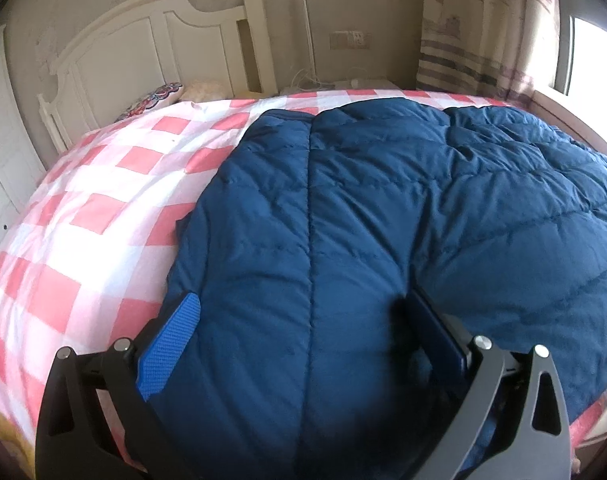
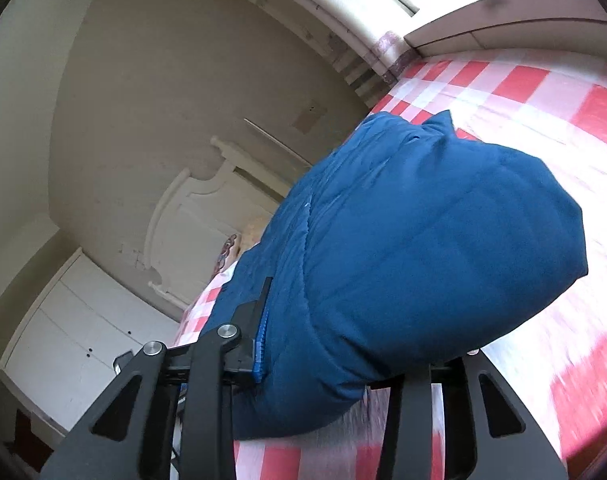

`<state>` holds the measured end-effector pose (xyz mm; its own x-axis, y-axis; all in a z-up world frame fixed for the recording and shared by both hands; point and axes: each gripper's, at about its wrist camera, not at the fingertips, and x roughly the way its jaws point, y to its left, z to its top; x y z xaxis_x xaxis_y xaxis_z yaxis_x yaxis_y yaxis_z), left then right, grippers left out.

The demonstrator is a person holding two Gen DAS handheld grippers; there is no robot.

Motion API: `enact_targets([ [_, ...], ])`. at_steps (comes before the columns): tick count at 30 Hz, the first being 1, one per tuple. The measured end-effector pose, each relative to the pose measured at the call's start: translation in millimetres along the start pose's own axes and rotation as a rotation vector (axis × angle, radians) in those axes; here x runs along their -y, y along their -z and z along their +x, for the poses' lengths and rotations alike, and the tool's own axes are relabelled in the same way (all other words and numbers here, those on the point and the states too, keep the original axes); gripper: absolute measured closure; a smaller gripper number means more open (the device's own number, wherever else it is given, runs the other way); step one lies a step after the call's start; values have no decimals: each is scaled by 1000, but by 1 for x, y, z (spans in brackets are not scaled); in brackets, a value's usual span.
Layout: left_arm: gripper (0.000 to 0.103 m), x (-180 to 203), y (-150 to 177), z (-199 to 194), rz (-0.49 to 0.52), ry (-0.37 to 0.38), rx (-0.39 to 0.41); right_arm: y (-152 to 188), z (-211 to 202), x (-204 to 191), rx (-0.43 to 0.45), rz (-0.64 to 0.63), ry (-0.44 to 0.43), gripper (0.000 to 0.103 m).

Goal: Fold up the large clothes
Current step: 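Grasp the jacket edge with the right gripper and lift it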

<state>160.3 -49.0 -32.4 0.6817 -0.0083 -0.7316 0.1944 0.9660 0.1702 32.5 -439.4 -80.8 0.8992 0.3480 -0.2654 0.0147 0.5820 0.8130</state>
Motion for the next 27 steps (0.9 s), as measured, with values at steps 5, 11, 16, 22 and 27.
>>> enact_targets([
  [5, 2, 25, -32, -33, 0, 158, 53, 10, -36, 3, 21, -45, 6, 64],
  [11, 2, 99, -114, 3, 92, 152, 24, 17, -55, -5, 26, -107, 49, 64],
  [16, 2, 148, -131, 104, 174, 28, -173, 16, -54, -28, 30, -207, 84, 64],
  [22, 5, 119, -115, 61, 109, 104, -67, 14, -51, -68, 43, -357, 115, 64],
  [27, 2, 99, -48, -21, 186, 218, 60, 13, -46, -96, 57, -448, 129, 64],
])
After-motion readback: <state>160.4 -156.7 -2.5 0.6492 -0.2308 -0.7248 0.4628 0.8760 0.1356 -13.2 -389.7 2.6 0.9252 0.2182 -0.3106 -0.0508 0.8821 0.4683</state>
